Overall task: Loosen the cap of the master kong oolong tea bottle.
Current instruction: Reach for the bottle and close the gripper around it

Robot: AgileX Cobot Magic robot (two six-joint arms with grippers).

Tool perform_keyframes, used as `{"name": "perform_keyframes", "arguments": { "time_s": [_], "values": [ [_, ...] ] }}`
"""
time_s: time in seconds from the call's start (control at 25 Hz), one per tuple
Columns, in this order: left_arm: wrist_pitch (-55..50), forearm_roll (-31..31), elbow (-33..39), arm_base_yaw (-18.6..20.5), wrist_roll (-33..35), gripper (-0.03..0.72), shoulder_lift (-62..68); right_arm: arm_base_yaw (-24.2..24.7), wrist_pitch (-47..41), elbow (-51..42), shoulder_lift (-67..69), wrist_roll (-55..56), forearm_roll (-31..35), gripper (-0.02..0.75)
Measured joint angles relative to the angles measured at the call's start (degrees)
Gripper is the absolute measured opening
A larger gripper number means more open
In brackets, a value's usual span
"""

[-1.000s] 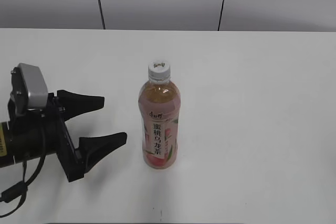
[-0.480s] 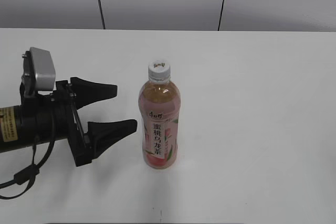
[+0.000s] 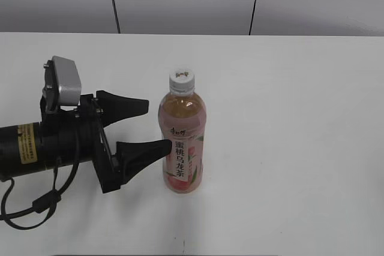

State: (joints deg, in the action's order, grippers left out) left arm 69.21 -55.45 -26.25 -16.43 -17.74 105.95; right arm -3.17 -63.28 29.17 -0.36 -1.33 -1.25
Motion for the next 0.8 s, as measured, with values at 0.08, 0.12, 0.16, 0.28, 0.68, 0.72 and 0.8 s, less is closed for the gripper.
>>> {"name": "perform_keyframes", "arguments": {
  "time_s": [0.08, 0.12, 0.16, 0.28, 0.68, 0.72, 0.8],
  "values": [
    [-0.01, 0.62, 0.0, -0.06, 0.0, 0.623, 0.67, 0.0, 0.0, 0.0, 0.0, 0.0, 0.0, 0.428],
    [-0.01, 0.7, 0.0, -0.06, 0.0, 0.623, 0.96, 0.0, 0.0, 0.0, 0.0, 0.0, 0.0, 0.428],
    [-0.07, 0.7, 0.0, -0.1, 0.0, 0.621, 1.15, 0.0, 0.0, 0.0, 0.0, 0.0, 0.0, 0.428],
    [-0.06, 0.25, -1.08, -0.37, -0.02, 0.616, 1.55, 0.0, 0.0, 0.0, 0.0, 0.0, 0.0, 0.428],
    [-0.06, 0.62, -4.55, -5.03, -1.08, 0.615, 1.62, 0.0, 0.0, 0.0, 0.0, 0.0, 0.0, 0.428],
    [-0.06, 1.07, -4.7, -5.24, -1.19, 0.615, 1.62, 0.0, 0.0, 0.0, 0.0, 0.0, 0.0, 0.428],
    [-0.06, 1.6, -5.31, -5.56, -1.52, 0.615, 1.62, 0.0, 0.0, 0.0, 0.0, 0.0, 0.0, 0.428]
  ]
}}
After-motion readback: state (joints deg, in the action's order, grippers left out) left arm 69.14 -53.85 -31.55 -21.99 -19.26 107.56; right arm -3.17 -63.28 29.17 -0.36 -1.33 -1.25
